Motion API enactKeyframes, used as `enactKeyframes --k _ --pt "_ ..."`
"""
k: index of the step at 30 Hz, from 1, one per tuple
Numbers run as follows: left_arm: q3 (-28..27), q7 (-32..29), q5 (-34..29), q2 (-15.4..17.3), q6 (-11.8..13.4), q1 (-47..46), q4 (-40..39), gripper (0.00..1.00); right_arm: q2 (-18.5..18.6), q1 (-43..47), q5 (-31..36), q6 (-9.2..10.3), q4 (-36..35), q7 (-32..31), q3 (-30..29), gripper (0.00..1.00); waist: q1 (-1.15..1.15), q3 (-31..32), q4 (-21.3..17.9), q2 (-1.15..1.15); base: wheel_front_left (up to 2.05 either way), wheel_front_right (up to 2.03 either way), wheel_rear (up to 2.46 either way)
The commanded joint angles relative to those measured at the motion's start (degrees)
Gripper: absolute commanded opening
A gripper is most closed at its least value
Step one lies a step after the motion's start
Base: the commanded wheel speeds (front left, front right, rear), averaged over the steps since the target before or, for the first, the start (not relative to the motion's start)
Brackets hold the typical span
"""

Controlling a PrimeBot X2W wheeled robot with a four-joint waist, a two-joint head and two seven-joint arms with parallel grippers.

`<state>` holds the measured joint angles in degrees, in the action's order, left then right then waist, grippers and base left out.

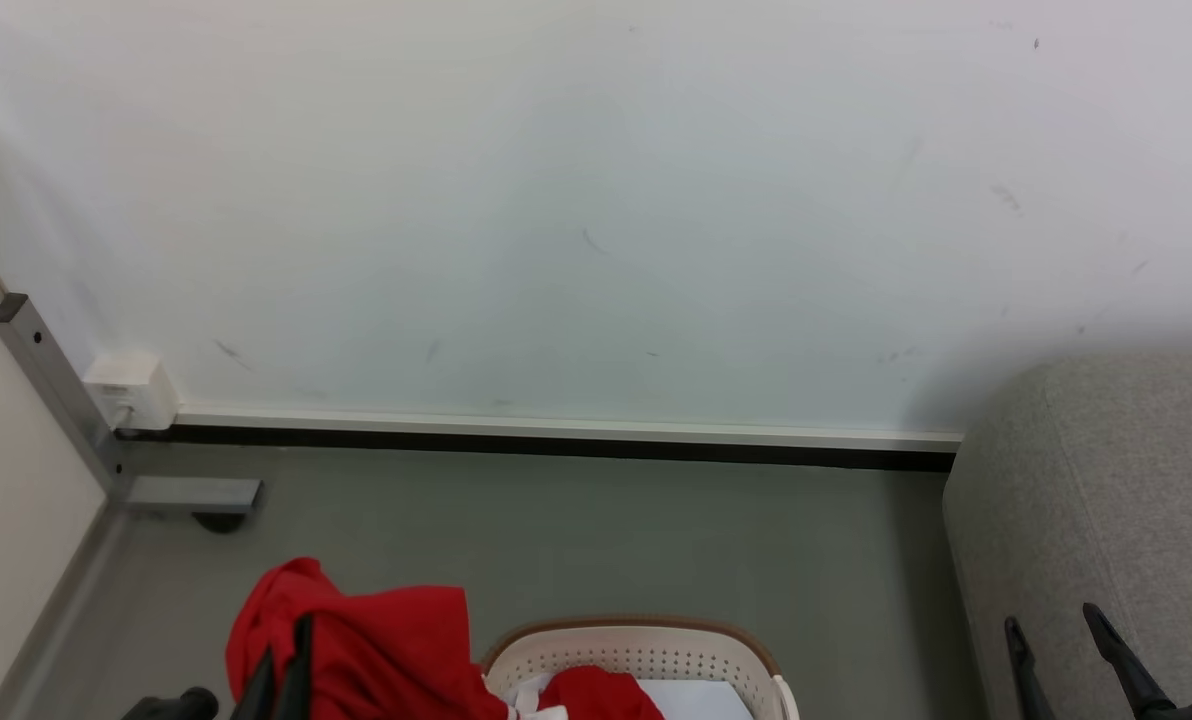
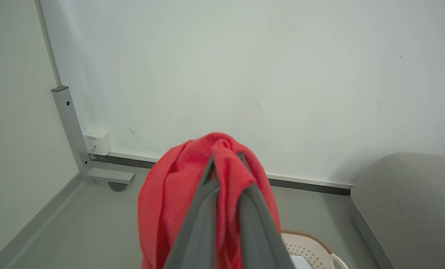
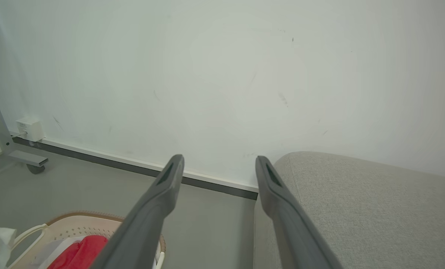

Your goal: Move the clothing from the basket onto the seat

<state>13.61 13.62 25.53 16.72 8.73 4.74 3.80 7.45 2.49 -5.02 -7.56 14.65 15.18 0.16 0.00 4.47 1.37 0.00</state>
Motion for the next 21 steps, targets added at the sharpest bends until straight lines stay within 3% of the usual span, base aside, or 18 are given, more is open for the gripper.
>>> enactKeyframes --k 1,11,16,21 --pt "-0.09 -0.21 -0.71 0.56 0.11 -0.7 -0.23 0.0 0.43 -0.55 -0.18 0.14 0.1 -0.04 0.24 1.0 0.0 -0.12 -0.14 0.0 0.0 0.0 0.0" --pt "2.55 -2.21 -2.32 2.44 -2.23 -4.38 -0.29 0.0 1.24 -2.8 -1.63 0.13 -1.8 -0.04 4.96 1.0 0.0 -0.49 -0.81 0.0 0.0 0.0 0.0" --pt "5.03 -3.8 -3.89 3.1 -4.12 -8.84 -1.37 0.0 2.47 -6.11 -3.67 0.14 -2.98 -0.05 12.93 1.0 0.0 -0.25 -1.22 0.0 0.0 0.0 0.0" --pt "9.11 -6.1 -5.9 2.31 -6.74 -13.84 -1.64 0.0 3.96 -11.23 -7.18 0.14 -3.62 -0.05 25.21 1.0 0.0 -0.13 -1.68 0.0 0.0 0.0 0.0"
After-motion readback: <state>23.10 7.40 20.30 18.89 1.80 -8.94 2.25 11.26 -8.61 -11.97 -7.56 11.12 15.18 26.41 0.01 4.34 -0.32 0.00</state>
